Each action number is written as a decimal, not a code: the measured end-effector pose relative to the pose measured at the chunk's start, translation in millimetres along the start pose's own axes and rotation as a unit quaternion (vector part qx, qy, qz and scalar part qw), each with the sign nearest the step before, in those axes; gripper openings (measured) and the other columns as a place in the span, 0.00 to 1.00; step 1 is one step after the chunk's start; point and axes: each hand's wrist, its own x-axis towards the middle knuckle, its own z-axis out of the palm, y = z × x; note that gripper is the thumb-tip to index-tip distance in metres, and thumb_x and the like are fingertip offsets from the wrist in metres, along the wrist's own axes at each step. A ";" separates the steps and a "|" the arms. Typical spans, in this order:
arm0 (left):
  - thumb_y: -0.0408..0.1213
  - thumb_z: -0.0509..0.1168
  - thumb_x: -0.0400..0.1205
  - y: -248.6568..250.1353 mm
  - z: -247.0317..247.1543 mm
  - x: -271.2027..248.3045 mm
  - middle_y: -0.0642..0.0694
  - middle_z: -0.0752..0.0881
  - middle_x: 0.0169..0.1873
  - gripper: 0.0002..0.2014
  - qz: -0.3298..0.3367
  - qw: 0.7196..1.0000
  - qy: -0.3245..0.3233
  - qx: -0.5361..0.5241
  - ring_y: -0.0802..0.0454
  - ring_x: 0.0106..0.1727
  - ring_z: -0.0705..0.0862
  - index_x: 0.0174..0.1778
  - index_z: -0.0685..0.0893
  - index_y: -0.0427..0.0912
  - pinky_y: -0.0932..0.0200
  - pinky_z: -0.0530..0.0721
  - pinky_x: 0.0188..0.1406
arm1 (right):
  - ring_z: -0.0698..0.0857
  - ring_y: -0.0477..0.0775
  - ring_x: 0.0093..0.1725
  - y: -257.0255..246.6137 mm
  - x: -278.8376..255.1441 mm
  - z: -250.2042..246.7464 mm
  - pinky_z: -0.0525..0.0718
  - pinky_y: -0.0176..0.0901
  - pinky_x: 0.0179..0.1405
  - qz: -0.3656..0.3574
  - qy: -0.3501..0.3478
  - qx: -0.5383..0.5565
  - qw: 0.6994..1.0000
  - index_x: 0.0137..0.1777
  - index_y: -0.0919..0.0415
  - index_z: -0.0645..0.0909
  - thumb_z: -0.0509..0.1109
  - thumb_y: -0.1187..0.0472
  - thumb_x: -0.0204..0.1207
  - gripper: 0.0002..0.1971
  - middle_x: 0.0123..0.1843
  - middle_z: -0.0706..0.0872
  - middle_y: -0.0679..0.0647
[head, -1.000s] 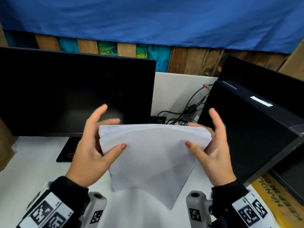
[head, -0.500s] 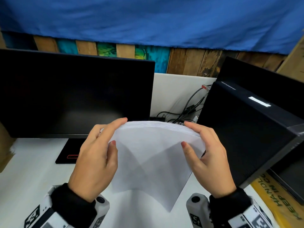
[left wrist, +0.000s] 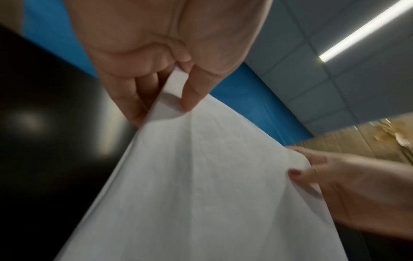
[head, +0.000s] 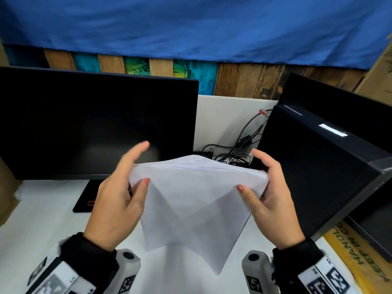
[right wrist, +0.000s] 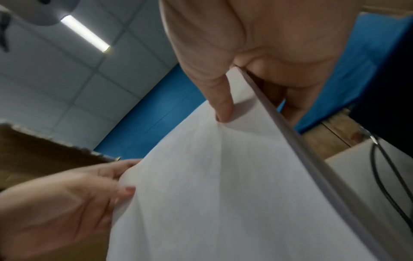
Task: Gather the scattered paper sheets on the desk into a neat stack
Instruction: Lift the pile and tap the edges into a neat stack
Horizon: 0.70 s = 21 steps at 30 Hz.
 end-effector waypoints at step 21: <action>0.33 0.73 0.71 -41.9 15.1 -2.8 0.64 0.91 0.44 0.19 -0.125 0.941 -0.176 -0.261 0.67 0.48 0.88 0.42 0.88 0.68 0.75 0.83 0.44 | 0.90 0.43 0.44 51.7 -15.5 17.9 0.86 0.35 0.43 0.178 -0.096 0.210 0.957 0.47 0.57 0.84 0.71 0.77 0.69 0.14 0.41 0.93 0.42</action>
